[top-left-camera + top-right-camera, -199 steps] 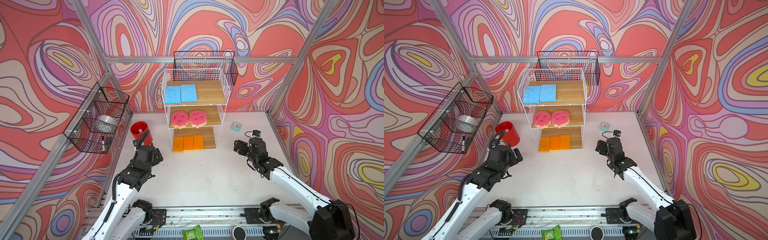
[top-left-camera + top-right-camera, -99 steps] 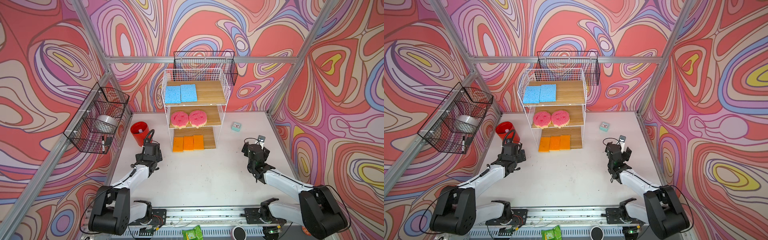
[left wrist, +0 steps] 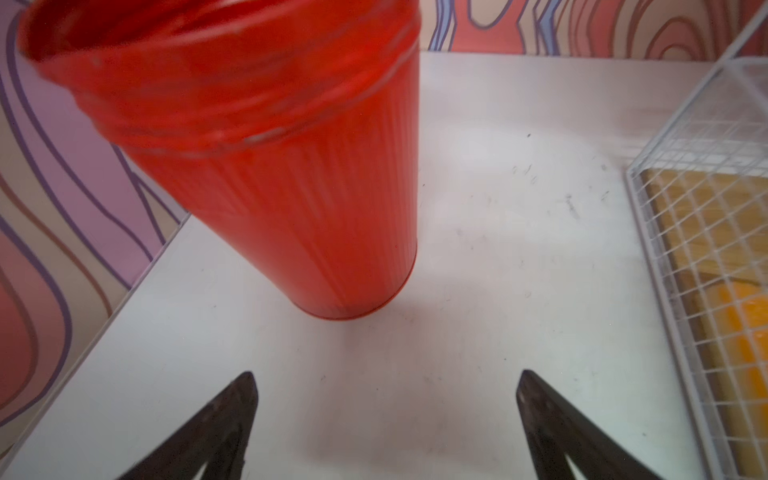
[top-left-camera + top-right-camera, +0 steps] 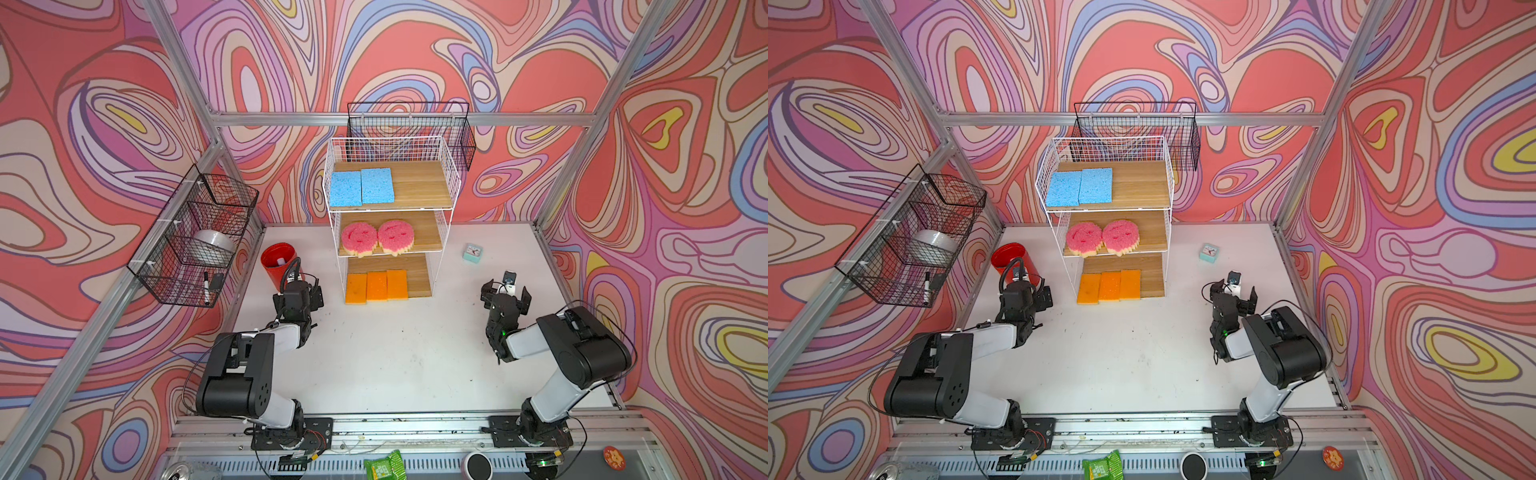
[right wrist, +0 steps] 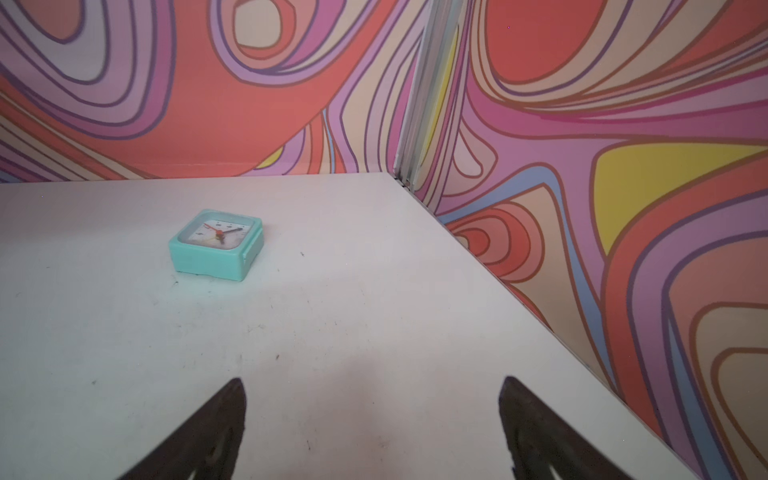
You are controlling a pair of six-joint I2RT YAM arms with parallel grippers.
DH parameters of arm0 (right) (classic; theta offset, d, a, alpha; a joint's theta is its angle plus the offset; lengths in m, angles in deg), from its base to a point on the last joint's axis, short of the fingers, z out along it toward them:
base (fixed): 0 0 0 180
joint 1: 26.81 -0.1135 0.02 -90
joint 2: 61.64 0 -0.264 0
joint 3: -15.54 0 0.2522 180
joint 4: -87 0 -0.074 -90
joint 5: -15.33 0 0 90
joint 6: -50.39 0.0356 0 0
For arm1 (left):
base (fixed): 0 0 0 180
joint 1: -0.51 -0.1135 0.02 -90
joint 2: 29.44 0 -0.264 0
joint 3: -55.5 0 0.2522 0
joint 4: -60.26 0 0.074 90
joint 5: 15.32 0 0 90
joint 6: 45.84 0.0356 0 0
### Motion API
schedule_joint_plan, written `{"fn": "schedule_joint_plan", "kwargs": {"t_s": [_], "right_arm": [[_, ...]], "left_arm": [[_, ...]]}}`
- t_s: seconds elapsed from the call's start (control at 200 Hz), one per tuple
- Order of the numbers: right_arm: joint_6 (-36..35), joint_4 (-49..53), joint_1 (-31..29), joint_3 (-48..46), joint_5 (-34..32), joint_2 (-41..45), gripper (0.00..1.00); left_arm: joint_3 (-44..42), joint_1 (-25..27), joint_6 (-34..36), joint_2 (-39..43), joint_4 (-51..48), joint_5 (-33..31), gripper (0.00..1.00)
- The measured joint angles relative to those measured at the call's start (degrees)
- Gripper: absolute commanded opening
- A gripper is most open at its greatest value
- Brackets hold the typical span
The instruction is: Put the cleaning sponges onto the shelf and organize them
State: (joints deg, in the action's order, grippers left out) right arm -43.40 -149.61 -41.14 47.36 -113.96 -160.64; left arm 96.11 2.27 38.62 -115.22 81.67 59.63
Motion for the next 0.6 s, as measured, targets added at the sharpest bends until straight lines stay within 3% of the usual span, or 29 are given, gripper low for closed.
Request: {"fn": "schedule_joint_plan", "kwargs": {"t_s": [0.13,0.3,0.481,0.601], "right_arm": [[-2.19,-7.39,-0.13,-3.69,4.2,-0.57,0.98],[-1.75,-10.8,3.74,-3.39,13.49,-0.74,0.98],[2.05,4.26,10.45,6.67,22.67,-0.5,0.98],[4.07,8.94,13.29,8.96,26.16,0.31,0.98]], "left_arm": [[-8.59,0.57,1.16,-1.29,13.53,0.66,0.99],[-8.11,2.29,2.91,-2.86,14.36,0.9,1.0],[-6.03,2.03,3.45,-2.82,15.43,1.44,1.0],[-6.03,1.95,3.48,-2.82,15.45,1.62,1.0]]}}
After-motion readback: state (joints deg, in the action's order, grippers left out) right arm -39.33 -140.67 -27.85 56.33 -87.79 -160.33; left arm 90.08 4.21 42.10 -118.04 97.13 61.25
